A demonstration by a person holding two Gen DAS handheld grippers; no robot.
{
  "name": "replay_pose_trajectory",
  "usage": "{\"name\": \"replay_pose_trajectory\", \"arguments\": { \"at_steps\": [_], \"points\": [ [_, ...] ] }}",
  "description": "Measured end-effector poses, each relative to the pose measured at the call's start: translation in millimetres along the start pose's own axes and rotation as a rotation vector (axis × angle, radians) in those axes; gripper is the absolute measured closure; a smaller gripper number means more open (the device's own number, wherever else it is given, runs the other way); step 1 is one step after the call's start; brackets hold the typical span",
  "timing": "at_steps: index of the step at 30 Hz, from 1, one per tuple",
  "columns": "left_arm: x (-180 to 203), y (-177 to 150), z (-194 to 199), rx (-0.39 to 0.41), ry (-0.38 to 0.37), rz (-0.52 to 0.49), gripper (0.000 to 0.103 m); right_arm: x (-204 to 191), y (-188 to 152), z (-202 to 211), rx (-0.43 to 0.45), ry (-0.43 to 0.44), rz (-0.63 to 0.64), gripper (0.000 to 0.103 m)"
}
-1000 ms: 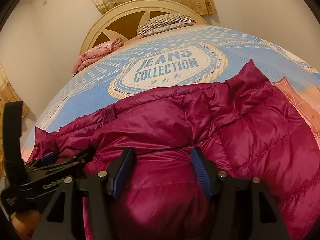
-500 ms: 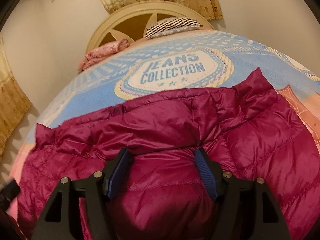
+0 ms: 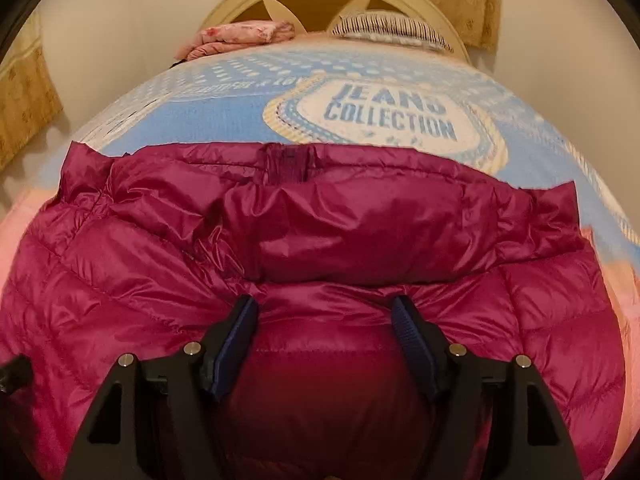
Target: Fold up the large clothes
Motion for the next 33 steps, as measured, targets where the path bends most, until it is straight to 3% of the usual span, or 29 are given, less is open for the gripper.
{"name": "replay_pose_trajectory", "arguments": {
  "at_steps": [2,6,9,13,21,26,29,33],
  "points": [
    [0,-2,-5,-0.038,-0.038,0.023,0.022,-1,0,0,0.006,-0.003,0.005,0.031],
    [7,-5,1,-0.028,-0.062,0.007,0.034,0,-6,21,0.026,0.006,-0.013,0.031],
    [5,-9,5,-0.029,-0.110,0.008,0.050,-5,-22,55,0.066,0.015,-0.006,0.031],
    [7,-12,8,-0.031,-0.153,0.019,0.060,-13,-51,80,0.065,0.021,-0.005,0.031],
    [28,-14,25,-0.001,-0.232,-0.021,0.083,-27,-76,66,0.015,0.035,0.021,0.030],
    [60,-11,66,0.078,-0.332,-0.045,0.085,-24,-79,66,0.035,0.057,0.027,0.029],
    [111,-17,89,0.114,-0.356,-0.172,0.085,-20,-82,67,0.040,0.087,0.020,0.029],
    [172,-29,93,0.106,-0.362,-0.307,0.085,-19,-79,66,0.029,0.109,0.039,0.029]
  ]
}}
Point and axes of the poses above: each gripper's, at about its wrist camera, not at the fingertips, and z roughly against the way its jaws point, x to its right, y to its top, the point moved 4 cm from there along -z, roughly the way its jaws point, and after that the axes turned 14 degrees about z, right-handed, at the moved point
